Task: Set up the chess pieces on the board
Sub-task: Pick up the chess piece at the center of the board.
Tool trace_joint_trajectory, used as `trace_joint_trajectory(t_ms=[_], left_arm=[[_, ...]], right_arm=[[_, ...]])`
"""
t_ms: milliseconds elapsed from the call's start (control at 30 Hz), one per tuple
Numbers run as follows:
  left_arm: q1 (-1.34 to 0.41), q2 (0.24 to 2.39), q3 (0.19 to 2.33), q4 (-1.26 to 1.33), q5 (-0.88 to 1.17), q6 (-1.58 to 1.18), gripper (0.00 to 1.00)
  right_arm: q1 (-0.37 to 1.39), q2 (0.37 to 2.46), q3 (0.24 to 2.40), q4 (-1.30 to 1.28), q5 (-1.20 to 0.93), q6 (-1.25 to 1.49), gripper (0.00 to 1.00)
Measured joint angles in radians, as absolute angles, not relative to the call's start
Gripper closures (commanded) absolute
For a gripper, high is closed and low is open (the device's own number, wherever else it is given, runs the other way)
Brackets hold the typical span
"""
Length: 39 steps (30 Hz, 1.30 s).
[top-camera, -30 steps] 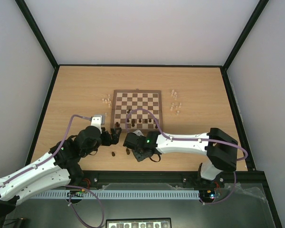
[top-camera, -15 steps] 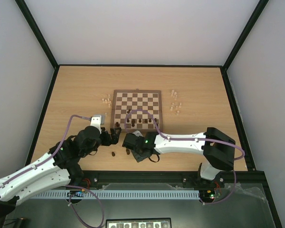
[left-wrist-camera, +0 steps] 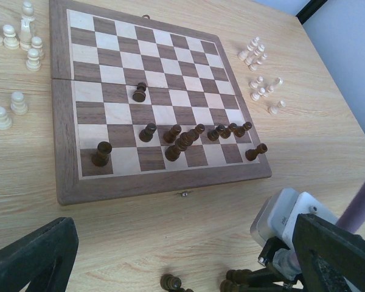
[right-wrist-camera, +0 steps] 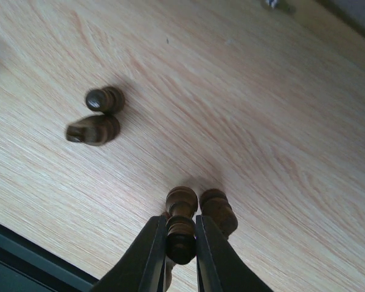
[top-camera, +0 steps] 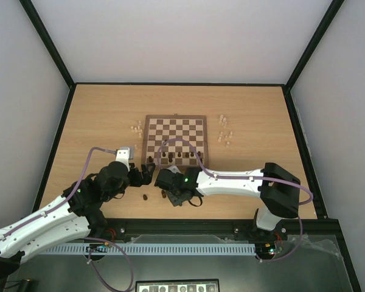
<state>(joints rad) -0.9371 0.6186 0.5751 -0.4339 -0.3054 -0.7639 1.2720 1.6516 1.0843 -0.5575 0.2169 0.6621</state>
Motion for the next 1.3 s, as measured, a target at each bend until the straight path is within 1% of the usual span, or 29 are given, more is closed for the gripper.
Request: trace_joint_trajectory(t_ms=[233, 400, 600, 800, 900, 1067, 1167, 1300], left_arm=[[-0.937, 0.619, 0.575, -0.434, -0.305, -0.764, 0.01], [-0.937, 0.618, 0.575, -0.435, -0.306, -0.764, 0.01], [-0.937, 0.619, 0.575, -0.435, -0.305, -0.764, 0.00], [-0.937, 0.613, 0.561, -0.398, -0.264, -0.749, 0.00], [-0.937, 0.582, 0.516, -0.343, -0.219, -0.739, 0.01], [-0.937, 0.514, 0.398, -0.229, -0.129, -0.724, 0.00], [-0.941, 0.528, 0.368, -0.186, -0.093, -0.720, 0.01], [-0.963, 0.567, 0.363, -0.133, -0.080, -0.712, 0.02]], right_arm=[[1.257, 1.651, 1.182, -0.580, 0.241, 0.639, 0.87], [1.201, 1.651, 1.251, -0.598, 0.251, 0.593, 0.87], [1.127, 1.651, 1.271, -0.613, 0.260, 0.553, 0.87], [1.108, 1.637, 1.271, -0.627, 0.247, 0.526, 0.87], [1.090, 1.597, 1.277, -0.629, 0.215, 0.509, 0.87], [0.996, 1.483, 1.301, -0.627, 0.107, 0.472, 0.86], [0.937, 1.424, 1.319, -0.623, 0.028, 0.451, 0.87], [0.907, 1.386, 1.321, -0.620, -0.083, 0.432, 0.86]])
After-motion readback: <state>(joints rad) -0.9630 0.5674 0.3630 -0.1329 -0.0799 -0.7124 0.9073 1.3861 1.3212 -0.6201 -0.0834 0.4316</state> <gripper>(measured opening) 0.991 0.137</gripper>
